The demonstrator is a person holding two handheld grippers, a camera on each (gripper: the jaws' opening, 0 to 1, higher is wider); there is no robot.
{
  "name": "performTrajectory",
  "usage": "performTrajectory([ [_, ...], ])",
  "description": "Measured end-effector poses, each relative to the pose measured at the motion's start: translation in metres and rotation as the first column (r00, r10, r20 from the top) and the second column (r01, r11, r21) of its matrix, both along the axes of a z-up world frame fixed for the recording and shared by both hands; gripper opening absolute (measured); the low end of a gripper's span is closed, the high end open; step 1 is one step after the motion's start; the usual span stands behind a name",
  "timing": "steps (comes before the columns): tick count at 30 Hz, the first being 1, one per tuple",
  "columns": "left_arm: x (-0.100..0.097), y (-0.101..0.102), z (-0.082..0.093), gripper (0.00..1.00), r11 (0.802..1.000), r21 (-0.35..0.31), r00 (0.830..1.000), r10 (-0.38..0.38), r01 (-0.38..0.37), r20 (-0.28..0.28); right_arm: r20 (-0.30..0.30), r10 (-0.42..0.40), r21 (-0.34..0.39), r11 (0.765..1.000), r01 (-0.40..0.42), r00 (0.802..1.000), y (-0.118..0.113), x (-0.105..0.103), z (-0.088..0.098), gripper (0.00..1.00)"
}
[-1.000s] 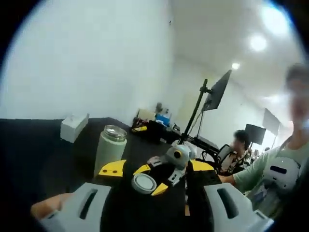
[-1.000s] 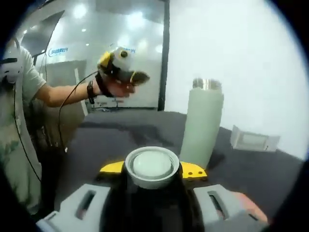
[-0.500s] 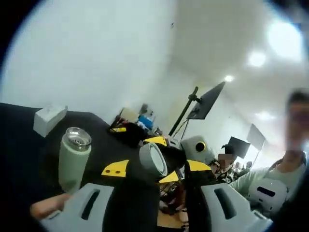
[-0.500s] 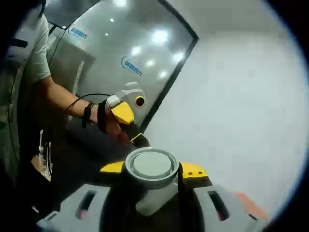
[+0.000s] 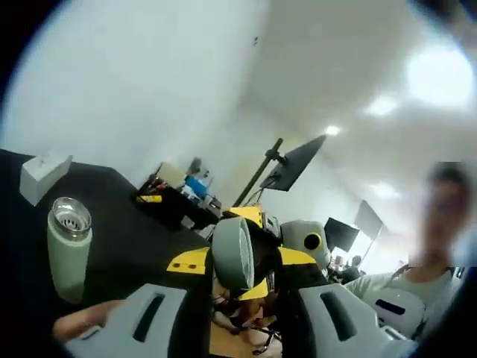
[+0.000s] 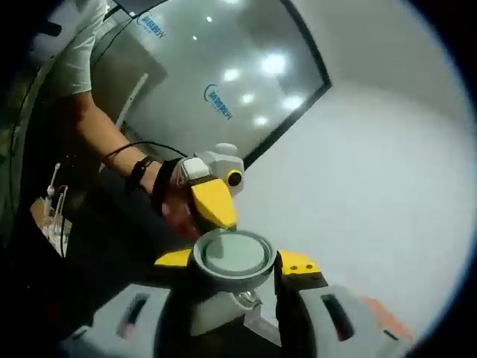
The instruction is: Assemble the cup parts correctly, then place the assembled cup into the box.
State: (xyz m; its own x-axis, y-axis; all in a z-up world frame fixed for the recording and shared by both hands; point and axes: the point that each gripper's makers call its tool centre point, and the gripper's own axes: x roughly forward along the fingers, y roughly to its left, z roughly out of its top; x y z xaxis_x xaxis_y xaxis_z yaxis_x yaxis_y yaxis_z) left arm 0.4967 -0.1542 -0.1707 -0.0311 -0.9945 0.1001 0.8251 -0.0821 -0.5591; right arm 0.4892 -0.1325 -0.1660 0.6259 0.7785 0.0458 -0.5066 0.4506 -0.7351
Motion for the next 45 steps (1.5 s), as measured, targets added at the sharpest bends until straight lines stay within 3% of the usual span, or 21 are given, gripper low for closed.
performTrajectory([
  [9, 0.002, 0.000, -0.003, 0.22, 1.000, -0.008, 1.000, 0.012, -0.012, -0.026, 0.053, -0.014, -0.037, 0.999, 0.016, 0.999, 0.005, -0.002, -0.001, 0.39],
  [19, 0.004, -0.001, -0.008, 0.12, 0.999, 0.021, 0.999, 0.033, -0.032, -0.017, 0.063, -0.030, -0.059, 0.998, 0.034, 0.998, 0.007, -0.001, -0.006, 0.39],
  [22, 0.006, -0.002, -0.009, 0.12, 0.999, 0.022, 0.999, 0.037, -0.037, -0.023, 0.029, -0.022, -0.031, 0.999, 0.023, 0.999, 0.006, 0.001, -0.007, 0.39],
  [27, 0.009, -0.001, -0.012, 0.11, 0.995, 0.053, 0.995, 0.078, -0.081, 0.054, -0.106, 0.063, 0.068, 0.996, -0.056, 0.992, 0.002, -0.004, -0.005, 0.44],
  [31, 0.015, 0.007, -0.007, 0.11, 0.988, 0.058, 0.980, 0.131, -0.141, 0.149, -0.265, 0.138, 0.154, 0.983, -0.099, 0.954, -0.014, -0.006, -0.005, 0.46],
  [32, 0.017, 0.009, -0.004, 0.11, 0.986, 0.049, 0.974, 0.145, -0.156, 0.176, -0.277, 0.179, 0.202, 0.971, -0.125, 0.944, -0.017, -0.008, -0.001, 0.44],
  [33, 0.018, 0.011, -0.002, 0.11, 0.983, 0.047, 0.968, 0.163, -0.175, 0.191, -0.317, 0.235, 0.262, 0.953, -0.154, 0.919, -0.019, -0.013, 0.001, 0.37],
  [35, 0.021, 0.014, -0.001, 0.11, 0.975, 0.059, 0.948, 0.191, -0.212, 0.254, -0.336, 0.280, 0.375, 0.916, -0.145, 0.899, -0.028, -0.012, 0.012, 0.35],
  [36, 0.024, 0.017, 0.000, 0.11, 0.964, 0.074, 0.921, 0.218, -0.255, 0.322, -0.381, 0.313, 0.403, 0.903, -0.149, 0.870, -0.031, -0.013, 0.010, 0.35],
  [38, 0.023, 0.018, 0.003, 0.11, 0.952, 0.075, 0.886, 0.245, -0.297, 0.395, -0.404, 0.341, 0.473, 0.872, -0.125, 0.849, -0.038, -0.010, 0.014, 0.37],
  [40, 0.023, 0.020, 0.005, 0.11, 0.939, 0.071, 0.837, 0.265, -0.338, 0.479, -0.459, 0.373, 0.504, 0.857, -0.110, 0.806, -0.040, -0.010, 0.013, 0.43],
  [41, 0.022, 0.020, 0.006, 0.11, 0.934, 0.075, 0.810, 0.262, -0.350, 0.525, -0.509, 0.403, 0.530, 0.843, -0.092, 0.761, -0.040, -0.011, 0.011, 0.45],
  [42, 0.020, 0.020, 0.008, 0.11, 0.932, 0.066, 0.794, 0.265, -0.356, 0.547, -0.529, 0.391, 0.538, 0.841, -0.059, 0.753, -0.043, -0.006, 0.010, 0.44],
  [43, 0.019, 0.021, 0.009, 0.11, 0.929, 0.061, 0.777, 0.267, -0.365, 0.570, -0.519, 0.397, 0.533, 0.843, -0.076, 0.757, -0.042, -0.007, 0.010, 0.44],
  [44, 0.016, 0.021, 0.013, 0.11, 0.933, 0.042, 0.751, 0.262, -0.359, 0.606, -0.564, 0.387, 0.535, 0.844, -0.035, 0.729, -0.043, -0.004, 0.006, 0.44],
  [45, 0.014, 0.021, 0.016, 0.11, 0.935, 0.022, 0.748, 0.269, -0.354, 0.606, -0.583, 0.385, 0.538, 0.843, -0.015, 0.715, -0.044, -0.003, 0.004, 0.45],
])
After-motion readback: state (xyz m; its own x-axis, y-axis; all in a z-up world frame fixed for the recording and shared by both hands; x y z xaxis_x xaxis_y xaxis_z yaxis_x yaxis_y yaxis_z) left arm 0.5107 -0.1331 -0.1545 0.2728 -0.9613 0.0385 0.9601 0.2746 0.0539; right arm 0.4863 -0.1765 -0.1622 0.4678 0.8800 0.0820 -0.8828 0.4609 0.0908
